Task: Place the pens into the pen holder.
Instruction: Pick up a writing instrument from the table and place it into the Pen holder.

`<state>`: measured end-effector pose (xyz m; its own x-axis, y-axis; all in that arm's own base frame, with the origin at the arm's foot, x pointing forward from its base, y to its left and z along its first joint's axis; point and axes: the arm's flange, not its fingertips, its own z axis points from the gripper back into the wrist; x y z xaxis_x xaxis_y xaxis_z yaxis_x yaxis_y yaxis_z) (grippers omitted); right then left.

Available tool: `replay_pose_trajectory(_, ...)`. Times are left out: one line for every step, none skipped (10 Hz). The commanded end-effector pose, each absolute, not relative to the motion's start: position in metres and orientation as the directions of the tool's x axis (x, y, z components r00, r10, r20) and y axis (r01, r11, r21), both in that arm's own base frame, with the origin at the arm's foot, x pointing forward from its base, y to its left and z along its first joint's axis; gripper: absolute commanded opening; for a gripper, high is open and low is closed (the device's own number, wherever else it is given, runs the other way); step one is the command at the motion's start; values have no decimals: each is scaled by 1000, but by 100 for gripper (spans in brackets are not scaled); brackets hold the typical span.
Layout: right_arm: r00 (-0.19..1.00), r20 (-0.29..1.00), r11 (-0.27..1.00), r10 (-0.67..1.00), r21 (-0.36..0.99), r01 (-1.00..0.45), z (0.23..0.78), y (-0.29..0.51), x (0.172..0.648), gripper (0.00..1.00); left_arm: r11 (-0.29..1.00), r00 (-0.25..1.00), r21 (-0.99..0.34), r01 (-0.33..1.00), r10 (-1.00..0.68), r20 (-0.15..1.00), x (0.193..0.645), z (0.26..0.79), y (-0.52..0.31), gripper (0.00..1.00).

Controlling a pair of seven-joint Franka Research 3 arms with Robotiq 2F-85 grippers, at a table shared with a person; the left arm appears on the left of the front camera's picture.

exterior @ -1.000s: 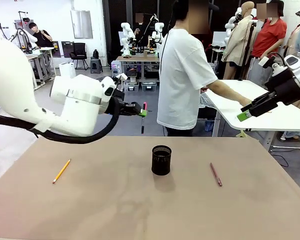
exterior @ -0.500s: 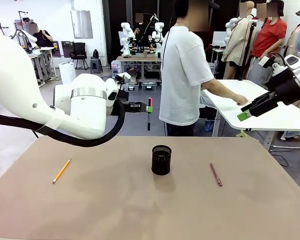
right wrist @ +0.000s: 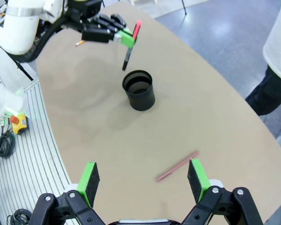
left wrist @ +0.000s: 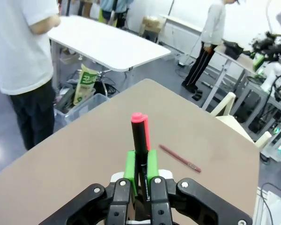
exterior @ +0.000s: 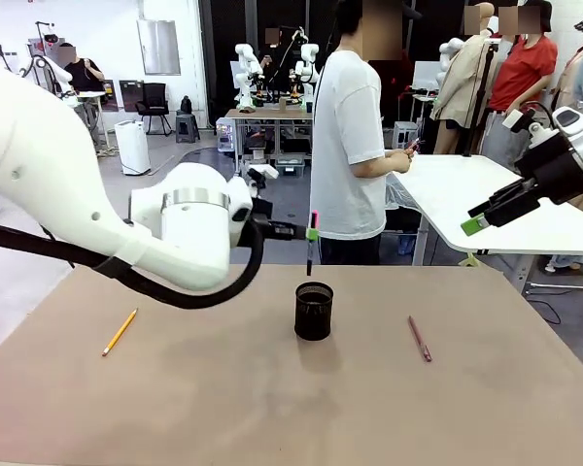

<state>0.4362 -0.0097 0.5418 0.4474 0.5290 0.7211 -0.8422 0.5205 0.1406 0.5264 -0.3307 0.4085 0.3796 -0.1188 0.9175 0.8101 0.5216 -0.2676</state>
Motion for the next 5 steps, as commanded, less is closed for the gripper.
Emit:
replay_pose_trajectory(443, 730, 519, 520, 141, -843, 543, -9, 437, 100, 480, 326, -247, 842, -86, 942, 527, 385, -338, 0)
replay_pose_trajectory(443, 730, 519, 520, 141, -843, 543, -9, 437, 100, 469, 323, -249, 848, -84, 943, 526, 377, -343, 0)
replay_pose_trajectory(443, 730, 519, 520, 141, -843, 543, -9, 437, 100, 458, 294, -226, 860, -82, 952, 524, 372, -346, 0)
replay_pose_trajectory(443, 730, 519, 520, 141, -843, 543, -9, 437, 100, 447, 290, -222, 867, -88, 953, 525, 364, -346, 0)
replay_pose_trajectory(443, 730, 519, 520, 141, -843, 543, -9, 437, 100, 454, 268, -201, 868, -88, 960, 525, 355, -351, 0)
